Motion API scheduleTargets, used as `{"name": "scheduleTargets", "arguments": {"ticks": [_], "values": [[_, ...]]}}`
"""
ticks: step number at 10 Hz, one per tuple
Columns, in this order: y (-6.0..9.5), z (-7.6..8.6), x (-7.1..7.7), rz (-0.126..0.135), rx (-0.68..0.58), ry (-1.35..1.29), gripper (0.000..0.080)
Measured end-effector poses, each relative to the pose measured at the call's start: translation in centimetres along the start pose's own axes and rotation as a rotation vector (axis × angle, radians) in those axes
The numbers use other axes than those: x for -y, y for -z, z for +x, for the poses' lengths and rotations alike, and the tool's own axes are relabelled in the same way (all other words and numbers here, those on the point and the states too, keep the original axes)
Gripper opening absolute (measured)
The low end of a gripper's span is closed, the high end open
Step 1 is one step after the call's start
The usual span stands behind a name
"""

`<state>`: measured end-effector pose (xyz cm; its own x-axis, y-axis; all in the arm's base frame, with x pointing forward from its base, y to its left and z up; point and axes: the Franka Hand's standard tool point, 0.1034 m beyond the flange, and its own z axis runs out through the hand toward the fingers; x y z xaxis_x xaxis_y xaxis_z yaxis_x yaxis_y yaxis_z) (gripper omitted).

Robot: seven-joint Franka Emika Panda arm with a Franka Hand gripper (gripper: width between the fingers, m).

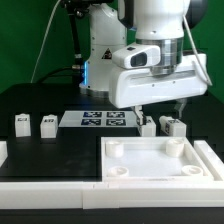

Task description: Assemble one leg

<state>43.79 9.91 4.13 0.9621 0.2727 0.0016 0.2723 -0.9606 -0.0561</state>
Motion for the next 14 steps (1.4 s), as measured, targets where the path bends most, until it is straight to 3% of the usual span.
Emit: {"name": "scheduleTargets", "arguments": {"ticks": [3, 5, 7, 8, 10, 11, 14], "values": [[-0.3, 0.1, 3.4, 0.004, 0.01, -0.025, 0.0649], [-0.3, 0.0, 3.1, 0.005, 0.054, -0.021, 0.0649], [-0.1, -0.9, 3.4, 0.018, 0.281, -0.019, 0.0649], [-0.2, -0.1, 3.5, 0.025, 0.322, -0.02, 0.0649], [0.1, -1.6, 3.9, 0.04, 0.592, -0.018, 0.0649], [-0.3, -1.2, 4.1, 0.008, 0.67, -0.025, 0.0649], [-1.3, -2.4, 4.7, 0.001, 0.886, -0.009, 0.0649]]}}
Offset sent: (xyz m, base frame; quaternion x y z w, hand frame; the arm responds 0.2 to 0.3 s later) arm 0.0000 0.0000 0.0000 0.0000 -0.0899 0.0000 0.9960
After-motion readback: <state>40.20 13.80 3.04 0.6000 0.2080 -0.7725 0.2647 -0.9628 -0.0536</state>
